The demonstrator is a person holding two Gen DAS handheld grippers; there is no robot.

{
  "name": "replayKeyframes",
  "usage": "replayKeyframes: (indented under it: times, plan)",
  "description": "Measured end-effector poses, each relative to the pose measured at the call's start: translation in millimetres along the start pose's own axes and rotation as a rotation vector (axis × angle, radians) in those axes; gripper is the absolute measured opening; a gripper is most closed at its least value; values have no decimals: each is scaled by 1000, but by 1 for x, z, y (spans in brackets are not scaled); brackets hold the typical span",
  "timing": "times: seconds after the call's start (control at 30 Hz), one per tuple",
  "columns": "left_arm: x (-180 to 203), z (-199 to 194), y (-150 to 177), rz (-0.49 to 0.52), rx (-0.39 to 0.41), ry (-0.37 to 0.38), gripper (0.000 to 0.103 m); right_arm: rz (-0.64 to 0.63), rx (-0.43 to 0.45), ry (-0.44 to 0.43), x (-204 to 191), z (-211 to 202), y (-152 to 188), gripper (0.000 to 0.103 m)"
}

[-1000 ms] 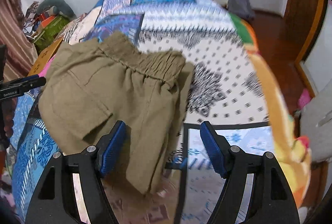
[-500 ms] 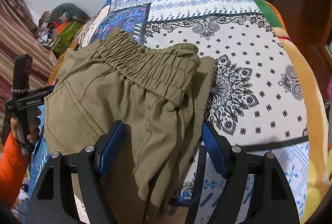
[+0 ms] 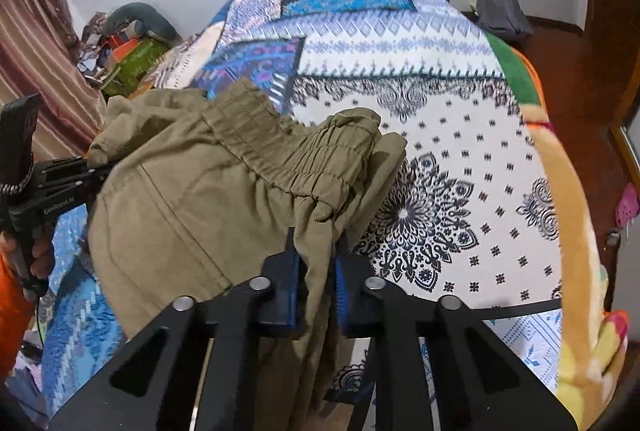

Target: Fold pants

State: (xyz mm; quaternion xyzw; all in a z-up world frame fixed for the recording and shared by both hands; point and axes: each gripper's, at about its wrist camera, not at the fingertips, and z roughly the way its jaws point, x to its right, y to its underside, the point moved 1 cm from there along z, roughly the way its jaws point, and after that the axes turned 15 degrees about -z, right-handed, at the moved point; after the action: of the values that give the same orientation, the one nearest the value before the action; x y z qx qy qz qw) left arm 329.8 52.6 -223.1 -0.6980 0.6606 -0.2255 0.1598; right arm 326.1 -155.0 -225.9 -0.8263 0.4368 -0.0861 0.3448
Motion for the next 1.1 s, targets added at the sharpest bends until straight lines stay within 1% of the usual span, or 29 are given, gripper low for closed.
replayKeyframes:
  times: [0.13, 0.2, 0.5, 0.73, 0.83, 1.1]
  plan:
    - [4, -23, 1, 2, 44, 2, 5, -31, 42, 21, -10, -18, -9, 8]
    - [3, -37, 1, -15, 64, 14, 5, -42, 67, 24, -15, -30, -13, 8]
    - [-16, -83, 8, -48, 130, 7, 5, -110, 137, 30, -45, -54, -41, 7]
    - [-44, -112, -1, -78, 188, -23, 5, -181, 178, 21, -74, -54, -73, 7]
    - [-61, -124, -9, -91, 224, -49, 5, -225, 199, 24, -90, -51, -93, 7]
    - [-115, -142, -38, -154, 297, -102, 5, -312, 251, 12, -125, -23, -150, 7]
